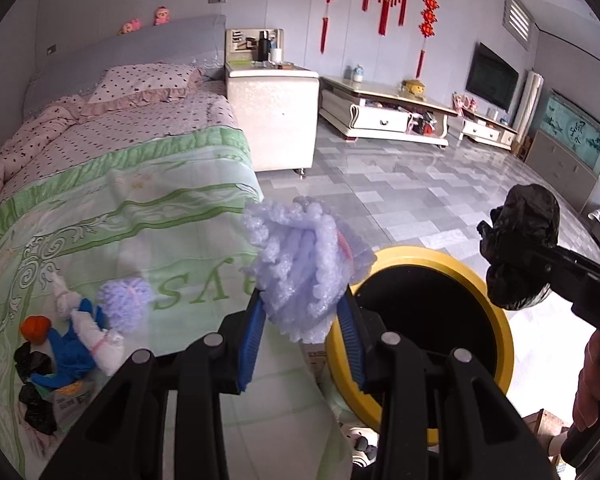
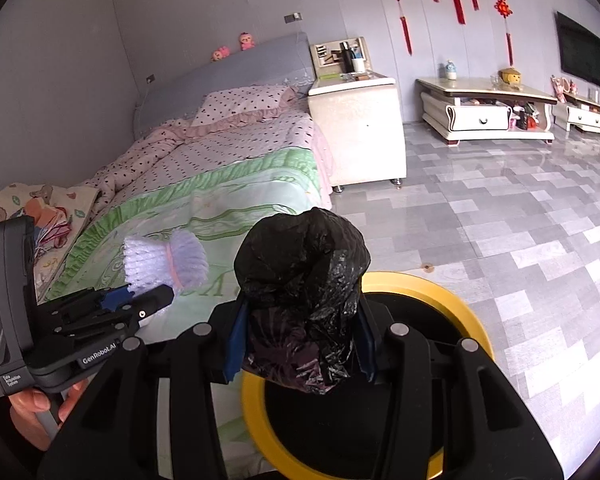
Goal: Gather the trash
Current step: 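Carry the scrubber and black bag over the yellow bin with both tools, then open the left tool over the bin while the right tool releases the black bag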
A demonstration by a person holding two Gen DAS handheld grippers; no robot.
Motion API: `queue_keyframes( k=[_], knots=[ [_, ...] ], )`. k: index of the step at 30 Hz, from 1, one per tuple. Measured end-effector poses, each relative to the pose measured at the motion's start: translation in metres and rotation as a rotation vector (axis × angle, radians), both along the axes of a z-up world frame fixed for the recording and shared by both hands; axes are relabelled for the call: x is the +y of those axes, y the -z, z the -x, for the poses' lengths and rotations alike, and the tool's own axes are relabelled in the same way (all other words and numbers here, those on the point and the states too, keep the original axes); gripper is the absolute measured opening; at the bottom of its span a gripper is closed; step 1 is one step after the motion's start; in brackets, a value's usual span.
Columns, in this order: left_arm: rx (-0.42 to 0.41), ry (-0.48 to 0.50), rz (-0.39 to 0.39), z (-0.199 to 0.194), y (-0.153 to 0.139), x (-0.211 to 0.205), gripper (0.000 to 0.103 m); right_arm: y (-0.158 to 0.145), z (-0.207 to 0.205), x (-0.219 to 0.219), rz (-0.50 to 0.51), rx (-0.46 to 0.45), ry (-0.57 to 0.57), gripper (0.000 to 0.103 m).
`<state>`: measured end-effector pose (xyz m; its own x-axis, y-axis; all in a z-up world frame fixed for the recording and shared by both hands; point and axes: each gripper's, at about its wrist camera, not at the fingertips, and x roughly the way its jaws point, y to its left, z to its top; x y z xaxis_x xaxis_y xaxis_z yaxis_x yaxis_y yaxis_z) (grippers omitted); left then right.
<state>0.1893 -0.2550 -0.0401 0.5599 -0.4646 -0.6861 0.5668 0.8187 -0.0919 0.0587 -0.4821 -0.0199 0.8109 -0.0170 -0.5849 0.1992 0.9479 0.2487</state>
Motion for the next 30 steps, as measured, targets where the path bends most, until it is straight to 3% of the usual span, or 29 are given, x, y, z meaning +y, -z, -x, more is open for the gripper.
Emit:
queue_keyframes(
  k=[11, 20, 30],
  knots=[
    [0.062, 0.077, -0.03, 0.002, 0.031, -0.049, 0.035, 0.032, 0.002, -0.041, -0.019, 0.077, 0.05, 0.043],
    [0.106, 0.087, -0.036, 0.005, 0.048, -0.066, 0.037, 0.05, 0.001, -0.046, -0.026, 0.121, 0.069, 0.047],
    [0.102, 0.08, -0.02, 0.008, 0.047, -0.061, 0.063, 0.046, 0.01, -0.051, -0.035, 0.119, 0.112, 0.06]
  ],
)
